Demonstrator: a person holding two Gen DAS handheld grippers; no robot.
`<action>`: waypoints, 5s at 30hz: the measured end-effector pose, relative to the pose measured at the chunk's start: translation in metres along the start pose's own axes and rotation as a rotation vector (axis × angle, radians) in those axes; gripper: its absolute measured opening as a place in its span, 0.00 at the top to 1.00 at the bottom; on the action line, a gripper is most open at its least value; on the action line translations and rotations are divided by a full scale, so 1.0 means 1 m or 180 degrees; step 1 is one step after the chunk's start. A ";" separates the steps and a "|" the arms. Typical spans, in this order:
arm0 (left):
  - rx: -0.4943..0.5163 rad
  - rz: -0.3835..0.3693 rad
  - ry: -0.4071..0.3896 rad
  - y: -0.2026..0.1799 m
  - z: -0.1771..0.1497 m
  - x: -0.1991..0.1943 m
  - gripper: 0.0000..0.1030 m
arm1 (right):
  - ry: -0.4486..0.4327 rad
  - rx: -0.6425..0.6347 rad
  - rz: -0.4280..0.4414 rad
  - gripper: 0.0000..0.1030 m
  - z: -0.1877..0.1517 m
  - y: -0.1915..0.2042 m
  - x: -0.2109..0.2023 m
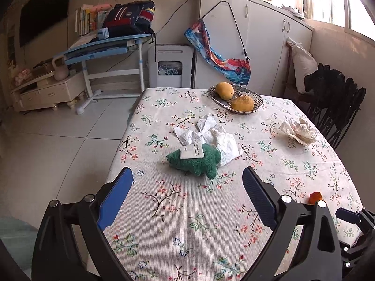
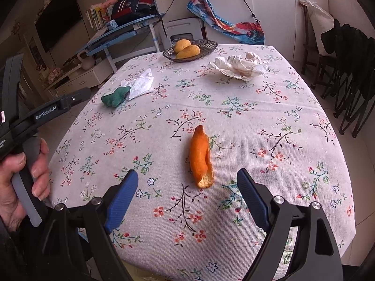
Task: Collect trash
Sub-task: 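Raise both open grippers over the table toward the green sponge and orange peel, then close the left gripper on the green sponge while the right grips the orange peel, then carry the green sponge and orange peel down to the yellow bucket with both grippers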
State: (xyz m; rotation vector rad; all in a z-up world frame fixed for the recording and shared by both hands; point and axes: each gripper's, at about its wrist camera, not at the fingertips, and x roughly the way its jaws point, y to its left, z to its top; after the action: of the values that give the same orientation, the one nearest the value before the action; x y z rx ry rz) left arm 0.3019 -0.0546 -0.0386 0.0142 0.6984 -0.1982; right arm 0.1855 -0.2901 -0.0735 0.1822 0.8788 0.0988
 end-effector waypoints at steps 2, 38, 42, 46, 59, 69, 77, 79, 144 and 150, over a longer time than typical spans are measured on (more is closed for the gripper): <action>0.0011 -0.0011 0.0024 -0.002 0.007 0.011 0.11 | 0.0016 -0.0011 -0.0001 0.20 0.002 0.000 0.003; 0.0187 -0.0277 0.0530 0.007 0.011 0.059 0.68 | 0.0074 -0.0244 -0.0158 0.53 0.012 0.004 0.021; 0.0249 -0.0251 0.0542 -0.001 0.012 0.068 0.46 | 0.0062 -0.0271 -0.0175 0.56 0.011 0.004 0.021; 0.0390 -0.0176 0.0533 -0.013 0.015 0.076 0.40 | 0.0057 -0.0271 -0.0168 0.58 0.012 0.004 0.022; 0.0235 -0.0325 0.0595 0.004 0.004 0.052 0.79 | 0.0070 -0.0249 -0.0034 0.83 0.009 0.007 0.019; 0.0455 -0.0336 0.0433 -0.004 0.003 0.031 0.80 | 0.0067 -0.0181 -0.0021 0.83 0.007 0.002 0.017; 0.0950 -0.0333 0.0469 -0.015 0.016 0.069 0.33 | 0.0068 -0.0144 0.0029 0.78 0.008 0.000 0.018; 0.1054 -0.0442 0.0574 -0.018 0.015 0.078 0.36 | 0.0073 -0.0126 0.0046 0.77 0.009 0.000 0.019; 0.0235 -0.0403 0.0237 -0.023 -0.111 -0.139 0.70 | 0.0134 -0.0609 0.0626 0.85 -0.079 0.067 -0.059; 0.0216 -0.0392 0.0269 -0.022 -0.127 -0.157 0.70 | 0.0437 -0.0677 0.0682 0.85 -0.107 0.075 -0.054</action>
State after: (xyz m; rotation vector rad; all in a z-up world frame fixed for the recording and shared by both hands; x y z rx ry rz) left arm 0.0995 -0.0387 -0.0341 0.0447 0.7772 -0.3409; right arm 0.0677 -0.2131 -0.0842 0.0703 0.9769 0.4068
